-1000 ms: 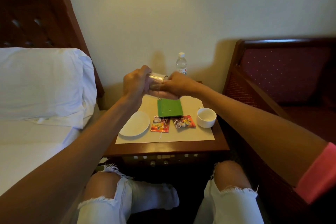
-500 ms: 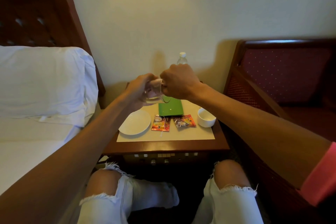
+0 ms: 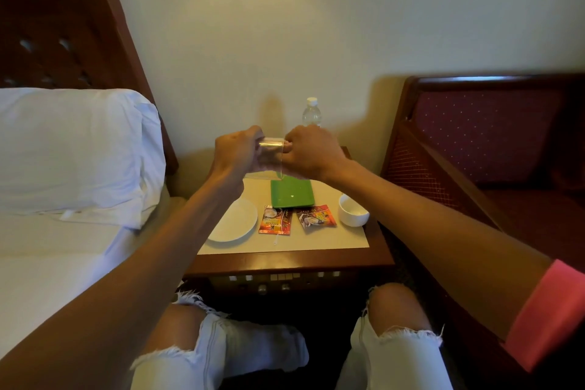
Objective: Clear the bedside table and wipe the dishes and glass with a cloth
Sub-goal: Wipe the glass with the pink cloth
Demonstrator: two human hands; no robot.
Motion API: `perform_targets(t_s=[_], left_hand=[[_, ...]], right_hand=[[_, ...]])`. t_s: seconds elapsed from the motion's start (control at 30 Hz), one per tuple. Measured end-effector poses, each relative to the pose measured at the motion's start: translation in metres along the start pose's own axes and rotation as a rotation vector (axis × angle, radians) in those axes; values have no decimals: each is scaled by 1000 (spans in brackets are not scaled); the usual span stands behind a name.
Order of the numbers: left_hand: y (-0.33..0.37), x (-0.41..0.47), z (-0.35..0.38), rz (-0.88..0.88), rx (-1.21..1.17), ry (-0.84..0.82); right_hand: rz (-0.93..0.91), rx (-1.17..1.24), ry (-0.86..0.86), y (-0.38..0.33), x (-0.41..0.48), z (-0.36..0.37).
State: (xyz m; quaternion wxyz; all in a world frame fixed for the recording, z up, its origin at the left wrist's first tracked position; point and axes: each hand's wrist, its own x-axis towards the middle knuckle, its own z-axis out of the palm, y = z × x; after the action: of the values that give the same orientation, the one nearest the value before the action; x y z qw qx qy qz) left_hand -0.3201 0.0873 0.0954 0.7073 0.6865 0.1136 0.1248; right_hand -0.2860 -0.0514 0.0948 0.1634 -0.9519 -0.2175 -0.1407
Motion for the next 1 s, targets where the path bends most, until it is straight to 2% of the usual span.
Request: perform_targets(t_s=[0.1,0.13,0.17,0.2,0.23,0.33,0.37,0.4,0.47,0.5,0.53,0.57,0.63,0.67,0.7,0.73,0.77,0.83,0.87,0.9,0.93,1.0], left_hand=[[6,-3,-4,159,-72,13],[6,-3,-6,191,-108,-17],[7,-4,-7,200,-138,-58],[8,-1,-8,180,-173,-107],[9,1,-9,141,-203,-142],[9,7,-4,-46,-208,-111],[8,6,0,-96,-169,-71],[8,5,2,-140,-143,-42],[9,5,5,-154,-115,12],[11,3,5,-117,-108,34],[13,2,5,-65,-110,57],[14,1,5,-5,-117,84],[14,-2,8,85,-134,114],[14,-3,8,121,-142,115],[14,-2,8,146,-145,107],[13,-2,7,155,-138,94],[13,-1,7,156,-127,86],[13,0,6,131,-102,84],[13,0,7,111,-92,86],[13,1,8,101,-80,85],[14,1,10,108,-75,84],[16,3,11,169,-112,75]], right_hand=[[360,898,-727,-2,-4,0],[390,1051,-844,-2,-5,-3],[364,1085,-847,-2,-3,-6],[324,1008,-755,-4,0,-9],[279,819,-591,-6,3,-14],[26,-55,-24,-8,15,-29],[-91,-292,97,-8,15,-29],[-179,-402,165,-9,13,-29],[-231,-361,209,-7,8,-20],[-187,-240,188,-7,5,-12],[-94,-56,91,-7,1,-5],[28,204,-76,-6,-1,3],[292,874,-480,-6,-9,12],[365,1105,-596,-5,-12,14],[366,1150,-616,-4,-13,12],[311,1017,-532,-4,-11,8],[209,736,-381,-2,-8,4],[-65,72,36,5,-1,-5],[-169,-109,187,7,-2,-8],[-208,-147,262,9,-2,-5],[-183,-59,260,8,-5,-1],[42,398,125,0,-10,10]])
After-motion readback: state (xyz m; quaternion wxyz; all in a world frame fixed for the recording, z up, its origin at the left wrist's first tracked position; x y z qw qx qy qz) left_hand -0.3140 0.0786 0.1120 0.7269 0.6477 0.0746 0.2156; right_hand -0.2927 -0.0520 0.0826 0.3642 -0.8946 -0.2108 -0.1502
